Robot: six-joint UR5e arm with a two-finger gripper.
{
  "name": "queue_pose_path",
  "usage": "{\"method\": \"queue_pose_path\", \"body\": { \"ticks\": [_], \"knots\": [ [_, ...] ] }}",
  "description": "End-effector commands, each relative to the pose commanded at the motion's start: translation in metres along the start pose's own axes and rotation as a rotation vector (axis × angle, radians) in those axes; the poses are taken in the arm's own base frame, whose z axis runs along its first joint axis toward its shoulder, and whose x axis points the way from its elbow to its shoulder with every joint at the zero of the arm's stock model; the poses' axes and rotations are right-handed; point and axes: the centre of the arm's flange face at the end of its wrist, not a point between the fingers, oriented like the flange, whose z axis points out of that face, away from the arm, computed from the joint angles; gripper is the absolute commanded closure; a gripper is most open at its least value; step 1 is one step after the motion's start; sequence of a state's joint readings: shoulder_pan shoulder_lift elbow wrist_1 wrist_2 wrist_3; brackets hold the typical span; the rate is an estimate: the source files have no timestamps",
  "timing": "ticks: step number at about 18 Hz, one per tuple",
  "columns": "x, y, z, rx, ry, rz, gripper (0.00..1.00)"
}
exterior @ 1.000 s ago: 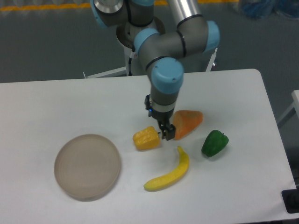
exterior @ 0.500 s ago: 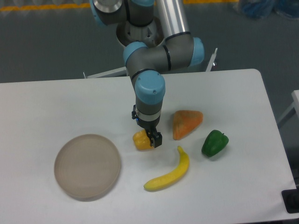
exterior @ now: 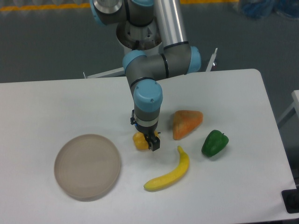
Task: Pick up the yellow pepper from the table
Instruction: 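Lower the gripper onto the yellow pepper and close on it, then lift the yellow pepper and carry it toward the orange wedge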
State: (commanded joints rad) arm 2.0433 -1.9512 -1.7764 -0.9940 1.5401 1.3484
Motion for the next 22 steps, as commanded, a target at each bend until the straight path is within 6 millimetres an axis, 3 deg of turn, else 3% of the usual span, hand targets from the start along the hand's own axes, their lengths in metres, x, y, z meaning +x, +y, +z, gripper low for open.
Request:
{"method": "queue_pose_path", "body": {
  "ticks": [4, 6, 8, 11, 13, 16, 19, 22],
  "knots": [
    [-0.004, 0.005, -0.014, 0.007, -0.022, -0.007, 0.67],
    [-0.007, 0.016, -0.027, 0.010, -0.044, -0.044, 0.74],
    [-0.010, 0.026, -0.044, 0.008, -0.072, -0.073, 0.73],
    [-0.018, 0.064, -0.076, 0.017, -0.121, -0.138, 0.74],
    [-0.028, 0.094, -0.086, 0.012, -0.127, -0.174, 0.77],
    [-0.037, 0.119, -0.115, 0.010, -0.114, -0.221, 0.79],
    [-0.054, 0.130, -0.170, 0.009, -0.102, -0.241, 0.79],
    [-0.067, 0.148, -0.185, 0.005, -0.083, -0.240, 0.79]
  ]
}}
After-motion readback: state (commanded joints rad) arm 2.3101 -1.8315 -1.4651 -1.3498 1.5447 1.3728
